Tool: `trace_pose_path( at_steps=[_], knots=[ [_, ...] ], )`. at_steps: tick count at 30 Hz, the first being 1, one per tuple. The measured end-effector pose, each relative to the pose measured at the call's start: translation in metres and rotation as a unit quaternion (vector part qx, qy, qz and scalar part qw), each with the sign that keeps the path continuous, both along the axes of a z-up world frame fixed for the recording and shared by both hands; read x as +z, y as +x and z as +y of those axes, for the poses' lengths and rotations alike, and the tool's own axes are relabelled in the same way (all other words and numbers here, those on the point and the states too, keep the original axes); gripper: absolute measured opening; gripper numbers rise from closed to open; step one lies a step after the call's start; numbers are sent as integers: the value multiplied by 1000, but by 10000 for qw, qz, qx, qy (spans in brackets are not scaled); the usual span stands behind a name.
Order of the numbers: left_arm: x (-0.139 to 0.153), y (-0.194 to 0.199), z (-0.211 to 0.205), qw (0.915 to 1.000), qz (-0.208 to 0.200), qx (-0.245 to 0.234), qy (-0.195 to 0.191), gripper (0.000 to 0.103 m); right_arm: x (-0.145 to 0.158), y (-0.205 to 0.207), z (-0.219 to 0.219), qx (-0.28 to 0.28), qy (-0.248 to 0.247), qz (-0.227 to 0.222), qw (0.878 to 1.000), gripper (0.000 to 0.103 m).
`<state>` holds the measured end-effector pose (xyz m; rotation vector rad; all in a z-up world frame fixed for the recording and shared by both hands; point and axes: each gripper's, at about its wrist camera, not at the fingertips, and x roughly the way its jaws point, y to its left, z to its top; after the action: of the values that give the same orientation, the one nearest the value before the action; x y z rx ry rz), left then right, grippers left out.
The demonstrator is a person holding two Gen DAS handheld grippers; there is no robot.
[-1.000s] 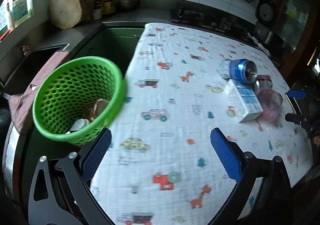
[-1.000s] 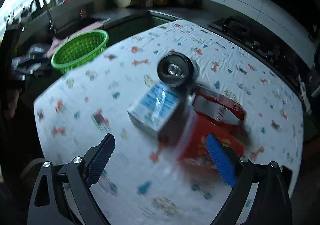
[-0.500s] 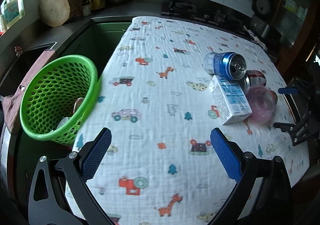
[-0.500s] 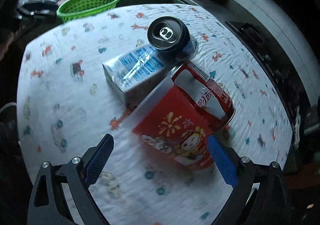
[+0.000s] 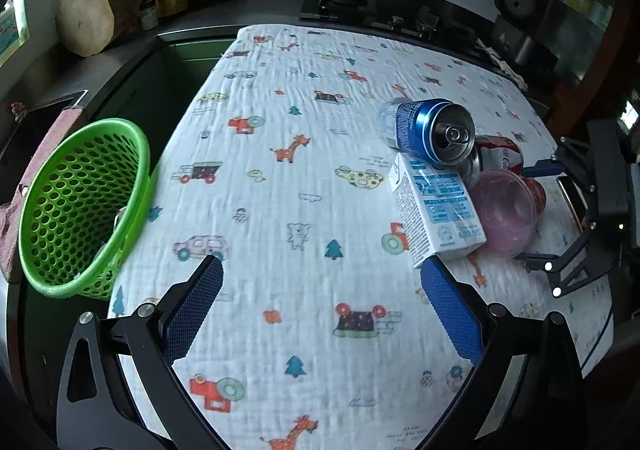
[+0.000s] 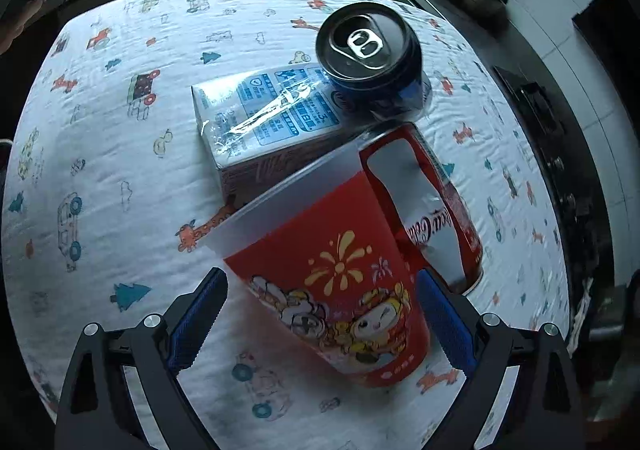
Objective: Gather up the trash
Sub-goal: 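Grasp the red printed plastic cup with the right tool and lift it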
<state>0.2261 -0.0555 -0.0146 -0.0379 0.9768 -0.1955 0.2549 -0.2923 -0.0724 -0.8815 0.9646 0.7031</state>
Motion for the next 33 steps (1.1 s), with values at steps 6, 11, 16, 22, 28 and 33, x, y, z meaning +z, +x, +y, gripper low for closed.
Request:
trace_pose_path(
  at_steps=[6, 11, 16, 22, 28, 33],
  knots=[
    [-4, 7, -9, 10000, 79, -32, 16, 98, 0, 1, 0, 12, 5, -63, 10000, 86],
    [-4, 9, -17, 9999, 84, -115, -32, 98, 4, -3, -1, -46, 32, 26, 10000, 77],
    [-1, 12, -32, 9996, 65, -262, -49, 98, 10, -12, -3, -123, 130, 243, 9995, 69],
    [0, 19, -58, 9987, 72, -497, -85, 98, 16, -20, -12, -378, 494, 597, 9963, 64],
    [-7, 31, -82, 9979, 169, -623, -87, 98, 17, -36, -17, -441, 748, 836, 9927, 64],
    [-17, 43, -99, 9972, 328, -652, -191, 98, 18, -49, -20, -434, 829, 890, 9916, 64]
  ],
)
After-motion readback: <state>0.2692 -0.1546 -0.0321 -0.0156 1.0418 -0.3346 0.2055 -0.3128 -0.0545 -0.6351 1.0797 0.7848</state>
